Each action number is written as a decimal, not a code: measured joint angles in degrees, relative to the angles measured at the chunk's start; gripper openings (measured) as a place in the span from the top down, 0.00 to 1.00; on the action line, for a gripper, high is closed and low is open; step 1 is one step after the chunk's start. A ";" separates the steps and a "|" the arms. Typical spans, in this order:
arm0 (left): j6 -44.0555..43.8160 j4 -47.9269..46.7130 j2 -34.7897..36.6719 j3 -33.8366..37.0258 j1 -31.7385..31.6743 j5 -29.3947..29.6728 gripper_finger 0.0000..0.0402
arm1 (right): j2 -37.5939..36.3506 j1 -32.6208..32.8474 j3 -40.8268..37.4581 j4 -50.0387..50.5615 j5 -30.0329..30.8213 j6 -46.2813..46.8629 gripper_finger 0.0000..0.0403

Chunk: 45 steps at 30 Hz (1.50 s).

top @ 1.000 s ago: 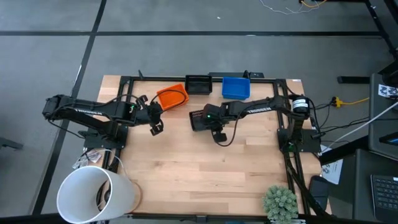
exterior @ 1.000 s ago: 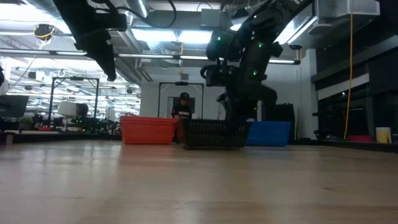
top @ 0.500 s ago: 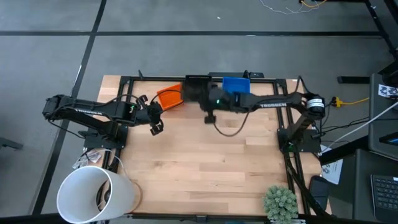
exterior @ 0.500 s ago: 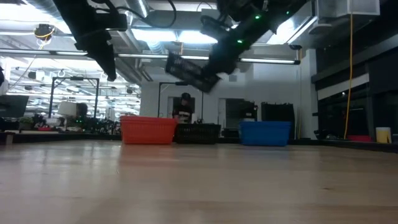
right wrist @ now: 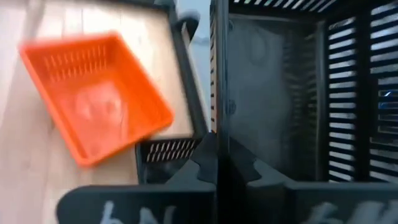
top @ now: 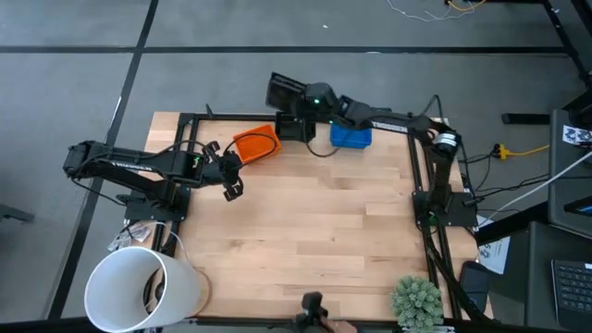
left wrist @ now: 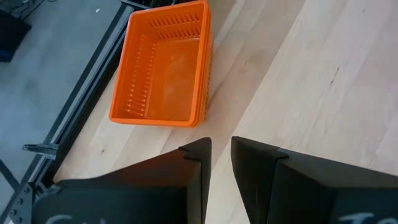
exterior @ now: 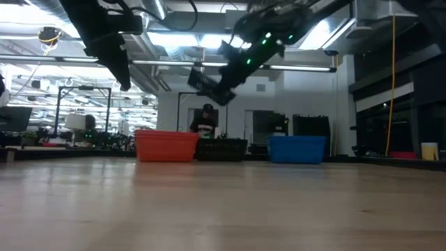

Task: Stack baskets by color
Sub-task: Stack the black basket on top of the other black baskets, then adjust the stacked orange baskets

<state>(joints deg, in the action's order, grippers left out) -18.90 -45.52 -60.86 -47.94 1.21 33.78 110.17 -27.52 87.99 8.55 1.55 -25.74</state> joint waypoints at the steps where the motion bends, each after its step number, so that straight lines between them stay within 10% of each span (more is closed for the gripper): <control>1: 0.00 0.02 0.00 0.00 0.00 0.01 0.86 | 1.59 -0.37 1.45 2.08 -0.14 0.02 1.00; 45: -0.02 0.01 -0.01 0.00 -0.02 0.26 0.86 | 11.57 -0.15 7.21 22.13 1.85 -0.23 0.77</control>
<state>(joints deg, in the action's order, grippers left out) -18.92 -45.51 -60.87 -47.94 1.20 34.04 121.74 -27.67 95.20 30.68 3.39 -25.96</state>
